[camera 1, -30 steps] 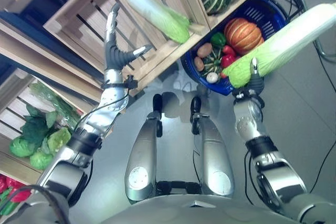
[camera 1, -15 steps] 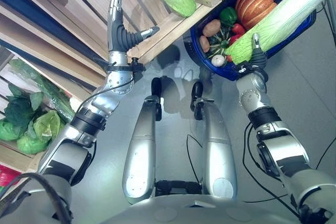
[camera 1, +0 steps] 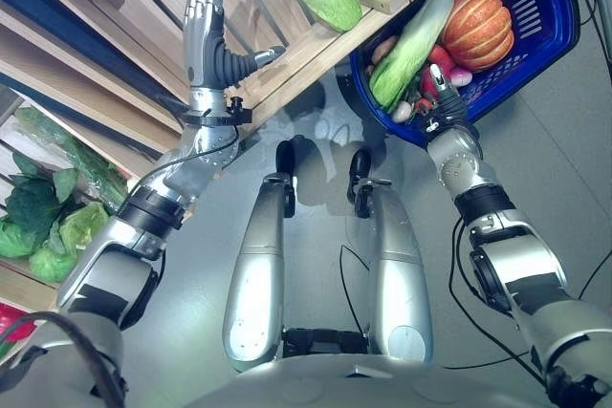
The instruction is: Pick up fruits and vegetables into the basket
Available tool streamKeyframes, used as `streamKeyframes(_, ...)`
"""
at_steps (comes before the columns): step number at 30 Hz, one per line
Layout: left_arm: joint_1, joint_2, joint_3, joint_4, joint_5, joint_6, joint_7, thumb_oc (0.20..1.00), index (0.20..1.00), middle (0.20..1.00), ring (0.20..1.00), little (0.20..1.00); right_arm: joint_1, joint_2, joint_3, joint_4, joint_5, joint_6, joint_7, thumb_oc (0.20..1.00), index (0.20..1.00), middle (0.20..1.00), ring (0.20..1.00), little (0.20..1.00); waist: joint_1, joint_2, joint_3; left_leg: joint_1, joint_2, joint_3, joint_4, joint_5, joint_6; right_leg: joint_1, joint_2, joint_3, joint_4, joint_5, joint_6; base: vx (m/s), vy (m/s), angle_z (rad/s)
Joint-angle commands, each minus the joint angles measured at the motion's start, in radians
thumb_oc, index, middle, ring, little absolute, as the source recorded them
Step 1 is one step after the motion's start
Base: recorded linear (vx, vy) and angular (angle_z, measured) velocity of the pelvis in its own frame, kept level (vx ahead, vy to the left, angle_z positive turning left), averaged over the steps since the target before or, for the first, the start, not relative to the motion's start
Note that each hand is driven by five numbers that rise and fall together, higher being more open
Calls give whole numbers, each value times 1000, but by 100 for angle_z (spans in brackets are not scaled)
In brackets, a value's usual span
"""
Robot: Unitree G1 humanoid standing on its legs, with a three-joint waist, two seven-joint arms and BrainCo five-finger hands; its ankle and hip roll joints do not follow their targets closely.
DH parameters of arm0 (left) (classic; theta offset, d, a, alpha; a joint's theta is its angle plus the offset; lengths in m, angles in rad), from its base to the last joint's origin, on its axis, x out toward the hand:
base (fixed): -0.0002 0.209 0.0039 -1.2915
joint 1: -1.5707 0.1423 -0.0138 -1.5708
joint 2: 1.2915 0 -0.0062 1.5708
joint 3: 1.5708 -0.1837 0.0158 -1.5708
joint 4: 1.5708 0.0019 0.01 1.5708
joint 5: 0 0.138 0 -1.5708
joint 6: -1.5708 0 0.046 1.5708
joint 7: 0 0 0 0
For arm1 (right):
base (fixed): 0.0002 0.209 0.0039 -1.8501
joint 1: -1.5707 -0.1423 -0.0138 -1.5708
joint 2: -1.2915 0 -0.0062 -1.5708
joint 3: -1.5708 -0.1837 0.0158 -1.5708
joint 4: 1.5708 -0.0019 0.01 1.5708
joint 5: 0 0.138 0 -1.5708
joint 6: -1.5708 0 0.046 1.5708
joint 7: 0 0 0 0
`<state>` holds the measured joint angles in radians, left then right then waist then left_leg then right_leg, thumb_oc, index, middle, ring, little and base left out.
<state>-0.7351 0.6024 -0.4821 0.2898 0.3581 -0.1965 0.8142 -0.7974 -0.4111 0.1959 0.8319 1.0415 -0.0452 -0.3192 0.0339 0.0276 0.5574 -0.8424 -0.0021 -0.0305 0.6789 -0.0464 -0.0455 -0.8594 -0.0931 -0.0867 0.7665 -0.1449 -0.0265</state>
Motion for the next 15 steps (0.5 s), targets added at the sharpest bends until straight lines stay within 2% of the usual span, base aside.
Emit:
streamKeyframes(1,-30,45,-11,1,134,54,68,1000,1000,1000,1000,1000,33,-35,22,-57,29,-25,-7,1000,1000,1000,1000,1000,-8,0,-37,14,-53,105,84,-136,38,60,33,-10,-39,31,28,51,-5,-1)
streamKeyframes(3,-64,84,-40,42,212,106,96,1000,1000,1000,1000,1000,48,-37,30,-81,19,-21,-17,1000,1000,1000,1000,1000,-21,-4,-37,19,-47,110,86,-139,40,61,37,-6,-37,30,29,57,3,-3)
streamKeyframes(5,-91,109,-67,69,215,132,104,1000,1000,1000,1000,1000,61,-39,41,-101,-10,-24,-20,1000,1000,1000,1000,1000,-30,-8,-37,17,-42,113,90,-140,40,57,38,-3,-35,32,29,51,14,-10)
streamKeyframes(8,-157,174,-146,125,281,232,90,1000,1000,1000,1000,1000,133,-52,94,-228,-51,-48,-42,1000,1000,1000,1000,1000,-63,-18,-37,14,-28,124,98,-149,42,48,48,11,-25,27,30,54,35,-10)
streamKeyframes(11,-183,202,-178,155,285,283,86,1000,1000,1000,1000,1000,184,-52,106,-306,-66,-61,-33,1000,1000,1000,1000,1000,-86,-25,-37,5,-22,129,92,-142,42,37,55,20,-30,34,31,37,60,-20)
streamKeyframes(14,-197,231,-214,217,311,371,87,1000,1000,1000,1000,1000,325,-32,127,-460,-125,-106,13,1000,1000,1000,1000,1000,-130,-36,-37,0,-10,144,82,-145,44,27,73,43,-42,34,36,25,99,-29)
streamKeyframes(15,-206,241,-224,238,310,414,77,1000,1000,1000,1000,1000,390,-22,139,-530,-191,-119,30,1000,1000,1000,1000,1000,-151,-42,-37,-5,-5,152,75,-143,46,22,79,52,-52,38,38,22,107,-26)
